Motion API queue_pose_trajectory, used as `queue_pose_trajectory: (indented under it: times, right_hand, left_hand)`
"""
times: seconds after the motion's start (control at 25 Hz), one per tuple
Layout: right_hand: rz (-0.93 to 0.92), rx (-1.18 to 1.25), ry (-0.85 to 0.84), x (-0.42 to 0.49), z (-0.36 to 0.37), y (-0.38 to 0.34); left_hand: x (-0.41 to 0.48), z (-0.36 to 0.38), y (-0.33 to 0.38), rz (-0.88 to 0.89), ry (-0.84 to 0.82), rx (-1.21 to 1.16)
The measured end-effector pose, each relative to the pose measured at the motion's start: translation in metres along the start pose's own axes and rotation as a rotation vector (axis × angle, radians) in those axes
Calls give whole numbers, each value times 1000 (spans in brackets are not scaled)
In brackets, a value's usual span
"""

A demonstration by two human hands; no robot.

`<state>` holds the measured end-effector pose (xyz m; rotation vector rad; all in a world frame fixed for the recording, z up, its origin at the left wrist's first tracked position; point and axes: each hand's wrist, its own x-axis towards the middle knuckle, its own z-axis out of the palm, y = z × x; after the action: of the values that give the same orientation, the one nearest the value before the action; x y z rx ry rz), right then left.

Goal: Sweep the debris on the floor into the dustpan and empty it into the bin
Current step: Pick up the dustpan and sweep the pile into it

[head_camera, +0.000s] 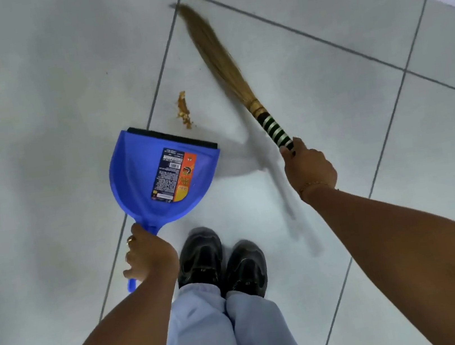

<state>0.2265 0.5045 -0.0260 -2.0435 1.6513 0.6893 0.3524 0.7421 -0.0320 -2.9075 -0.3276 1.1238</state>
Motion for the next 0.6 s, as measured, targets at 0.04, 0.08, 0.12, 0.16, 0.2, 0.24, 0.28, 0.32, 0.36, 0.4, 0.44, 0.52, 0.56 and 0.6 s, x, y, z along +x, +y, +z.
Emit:
queue_pose_trajectory:
  times: [0.04, 0.08, 0.12, 0.16, 0.2, 0.24, 0.28, 0.32, 0.36, 0.4, 0.44, 0.52, 0.56, 0.6]
  right_hand:
    - [-15, -33, 10, 4, 7, 5]
    - [-37, -54, 14, 5, 11, 11]
    - [-61, -68, 12, 5, 13, 18]
    - [-88, -90, 7, 5, 14, 26]
    - [-115, -119, -1, 3, 14, 34]
    - [-144, -152, -8, 2, 12, 40]
    - [-179, -190, -8, 0, 11, 46]
    - [-223, -236, 3, -3, 11, 52]
    - [-273, -279, 16, -7, 13, 58]
    - [-318, -310, 19, -12, 15, 64]
    - [-348, -320, 16, -17, 17, 69]
    - [-368, -278, 39, -27, 21, 78]
    - [-366, -237, 80, -32, 23, 82]
    - [-342, -191, 130, -35, 25, 83]
  left_hand:
    - [6, 7, -2, 1, 5, 23]
    - [12, 12, -3, 7, 3, 44]
    - [16, 15, -5, 12, 1, 62]
    - [20, 18, -7, 21, 6, 75]
    - [23, 20, -9, 29, 18, 90]
    - [26, 21, -11, 41, 35, 98]
    - [30, 22, -12, 57, 54, 103]
    - [34, 23, -13, 77, 75, 107]
    - [38, 23, -13, 99, 91, 113]
    - [41, 24, -12, 118, 101, 118]
    - [44, 25, -11, 130, 108, 119]
    - [49, 28, -11, 143, 122, 110]
    - [51, 30, -10, 143, 128, 94]
    - [53, 32, -10, 137, 127, 69]
